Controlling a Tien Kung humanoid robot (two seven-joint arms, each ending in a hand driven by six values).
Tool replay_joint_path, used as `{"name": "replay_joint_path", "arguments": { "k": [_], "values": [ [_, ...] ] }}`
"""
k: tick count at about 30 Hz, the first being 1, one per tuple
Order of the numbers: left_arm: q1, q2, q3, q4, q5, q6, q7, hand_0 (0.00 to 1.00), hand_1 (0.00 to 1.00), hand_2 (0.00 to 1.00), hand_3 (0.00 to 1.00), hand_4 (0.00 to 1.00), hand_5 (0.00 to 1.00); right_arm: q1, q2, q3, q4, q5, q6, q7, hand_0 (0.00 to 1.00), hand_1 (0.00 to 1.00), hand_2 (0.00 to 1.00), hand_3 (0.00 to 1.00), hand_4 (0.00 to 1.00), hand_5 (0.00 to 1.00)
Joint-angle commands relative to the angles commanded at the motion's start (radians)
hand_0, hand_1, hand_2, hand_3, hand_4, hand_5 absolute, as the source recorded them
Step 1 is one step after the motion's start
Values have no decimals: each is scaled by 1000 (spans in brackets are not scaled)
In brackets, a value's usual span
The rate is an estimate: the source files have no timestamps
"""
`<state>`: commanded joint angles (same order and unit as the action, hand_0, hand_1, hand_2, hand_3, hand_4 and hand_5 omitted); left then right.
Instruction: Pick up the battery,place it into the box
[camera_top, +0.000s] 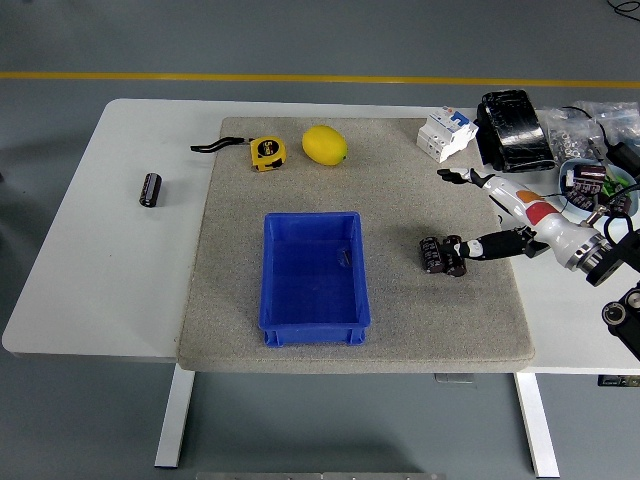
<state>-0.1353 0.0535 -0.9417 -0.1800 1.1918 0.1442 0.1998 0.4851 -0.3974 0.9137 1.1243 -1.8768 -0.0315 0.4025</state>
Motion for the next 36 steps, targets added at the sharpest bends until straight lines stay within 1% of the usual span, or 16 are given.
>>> {"name": "replay_joint_path", "arguments": {
  "k": [1,2,5,7,9,14,15,19,20,21,26,27,28,32,33,36],
  "values": [
    [0,0,-4,0,5,0,1,491,503,576,701,675,803,3,1,-4,-3,-11,0,0,957,869,872,870,998,282],
    [-1,-1,-14,0,16,-1,2,491,504,575,701,675,805,10,4,-13,-9,-33,-1,2,960,851,845,841,998,254],
    [-4,-3,-43,0,49,-4,8,491,504,575,701,675,805,42,23,-51,-43,-98,-5,5,960,851,845,841,998,254],
    [-4,-2,-43,0,50,-6,9,491,504,575,701,675,805,58,32,-69,-64,-123,-6,4,960,851,845,841,998,254],
    [-3,-1,-39,0,46,-6,9,491,502,575,701,674,803,73,41,-89,-85,-133,-4,5,966,842,816,822,998,247],
    [0,0,-27,-1,36,-7,7,491,502,575,701,674,803,95,58,-126,-129,-130,-14,12,966,842,816,822,998,247],
    [0,1,-27,-1,37,-7,8,489,501,575,699,673,804,98,60,-131,-137,-129,-16,12,963,800,778,785,998,236],
    [-2,1,-28,-2,41,-7,9,489,501,575,699,673,804,111,73,-148,-177,-124,-32,14,963,800,778,785,998,236],
    [-2,2,-29,-2,43,-8,10,489,501,575,699,673,804,115,78,-152,-193,-119,-37,15,963,800,778,785,998,236],
    [-3,2,-29,-3,44,-8,10,490,501,575,699,672,806,117,80,-154,-201,-117,-39,16,968,768,750,771,998,228],
    [-4,3,-22,-4,42,-11,11,490,501,575,699,672,806,132,103,-167,-271,-109,-64,21,968,768,750,771,998,228],
    [-4,3,-21,-4,42,-11,12,489,501,575,699,672,806,134,107,-169,-282,-108,-69,22,964,724,700,762,998,217],
    [-4,3,-21,-4,43,-11,12,489,501,575,699,672,806,135,110,-170,-293,-108,-73,22,964,724,700,762,998,217],
    [-4,2,-20,-5,44,-12,13,489,501,575,699,672,806,140,121,-175,-327,-107,-86,24,964,724,700,762,998,217],
    [-4,2,-19,-5,45,-12,13,490,501,575,699,670,805,140,122,-177,-334,-107,-91,26,964,703,676,750,998,214],
    [-4,2,-17,-5,44,-12,14,490,501,575,699,670,805,140,124,-181,-343,-109,-99,29,964,703,676,750,998,214]
  ]
}}
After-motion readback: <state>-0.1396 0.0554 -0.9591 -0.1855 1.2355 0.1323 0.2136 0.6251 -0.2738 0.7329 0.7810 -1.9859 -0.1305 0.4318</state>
